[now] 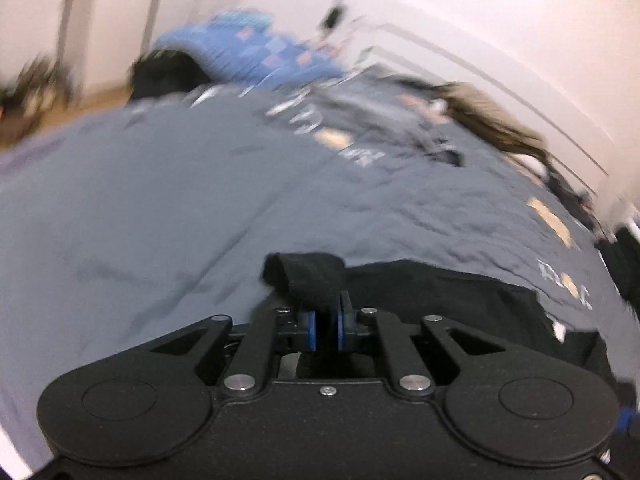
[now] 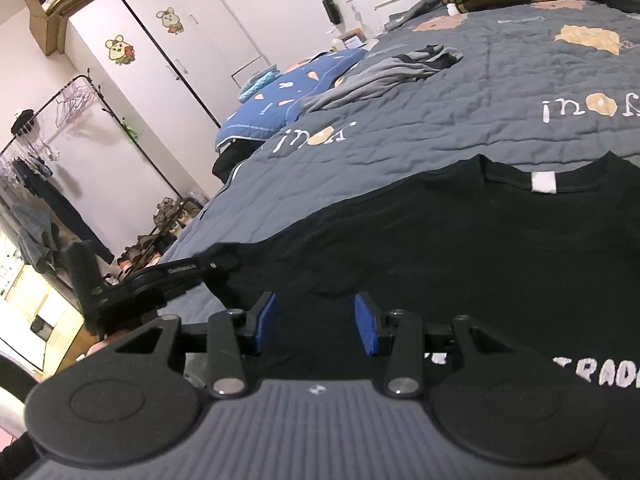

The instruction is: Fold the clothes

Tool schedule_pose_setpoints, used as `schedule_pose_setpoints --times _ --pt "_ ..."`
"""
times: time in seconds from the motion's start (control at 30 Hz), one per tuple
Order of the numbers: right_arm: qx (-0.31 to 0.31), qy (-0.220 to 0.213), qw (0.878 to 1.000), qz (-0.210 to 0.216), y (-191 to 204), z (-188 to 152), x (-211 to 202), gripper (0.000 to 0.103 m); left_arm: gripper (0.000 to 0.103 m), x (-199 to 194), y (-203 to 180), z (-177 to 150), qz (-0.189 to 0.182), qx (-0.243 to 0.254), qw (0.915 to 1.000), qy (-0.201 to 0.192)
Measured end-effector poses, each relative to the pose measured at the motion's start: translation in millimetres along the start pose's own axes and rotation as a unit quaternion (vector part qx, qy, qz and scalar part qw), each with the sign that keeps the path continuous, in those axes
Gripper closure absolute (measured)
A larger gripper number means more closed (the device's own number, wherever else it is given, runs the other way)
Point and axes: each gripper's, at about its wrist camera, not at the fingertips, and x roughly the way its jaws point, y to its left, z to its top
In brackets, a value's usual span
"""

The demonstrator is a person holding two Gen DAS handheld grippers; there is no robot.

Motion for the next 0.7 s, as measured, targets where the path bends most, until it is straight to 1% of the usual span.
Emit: schedule_pose_setpoints --times 0.07,0.13,0.2,0.27,0.33,0.37,0.43,0.47,0.5,0.53,0.57,0.6,0.63,0.67,0.7 --pt "0.004 -0.002 1.000 -0.002 -3.3 1.4 -1.7 0.061 0.094 -5.3 -14.8 -2.6 -0.040 0.036 0.9985 -0.010" --pt "0.008 -0.005 1.000 -0.005 -5.8 2.8 -3.6 0.061 0.094 -8.5 -32.6 -8.8 -0.077 0.081 0.9937 -0.008" --pt "0.011 -0.008 1.000 -0.007 -8.4 3.9 -5.8 0.061 0.094 -8.8 -50.1 -17.9 -0.115 0.121 0.9859 0.003" --pt "0.014 -0.009 1.000 -0.009 -11.4 4.7 -7.2 0.061 0.094 -7.5 -64.5 -29.5 -0.145 0.158 0.9764 0.025" --pt "0.017 -0.009 1.000 -0.009 -13.3 5.9 -7.3 0.061 0.094 -1.8 -79.2 -47.1 -0.157 0.204 0.9645 0.060" --pt "0.017 -0.009 1.000 -0.009 -13.8 5.9 -7.2 0.061 0.094 1.2 -86.6 -56.2 -0.162 0.227 0.9571 0.078" --pt "0.017 -0.007 1.000 -0.011 -14.2 5.7 -6.3 0.061 0.093 9.2 -98.2 -75.1 -0.160 0.278 0.9401 0.117" --pt "0.017 -0.006 1.000 -0.011 -14.7 5.5 -5.7 0.061 0.091 13.3 -103.8 -84.6 -0.157 0.303 0.9300 0.136" --pt "0.018 -0.005 1.000 -0.012 -15.2 5.3 -5.2 0.061 0.091 12.0 -107.7 -90.3 -0.163 0.326 0.9205 0.142" --pt "0.018 -0.004 1.000 -0.012 -15.8 5.1 -5.8 0.061 0.086 9.8 -111.3 -95.5 -0.169 0.348 0.9106 0.146" --pt "0.018 -0.004 1.000 -0.013 -16.7 5.7 -5.9 0.061 0.075 5.8 -111.9 -96.1 -0.178 0.357 0.9046 0.150" --pt "0.018 -0.005 1.000 -0.014 -17.4 6.1 -6.2 0.061 0.069 0.2 -112.9 -93.6 -0.196 0.357 0.8999 0.157" --pt "0.019 -0.007 1.000 -0.015 -18.4 6.7 -6.6 0.061 0.060 -6.1 -112.4 -90.2 -0.216 0.352 0.8968 0.158" --pt "0.020 -0.008 1.000 -0.017 -19.7 7.2 -7.0 0.061 0.057 -12.5 -111.6 -86.7 -0.236 0.347 0.8937 0.158" --pt "0.020 -0.010 1.000 -0.019 -21.2 7.1 -8.1 0.061 0.057 -20.5 -110.5 -82.1 -0.249 0.346 0.8916 0.153"
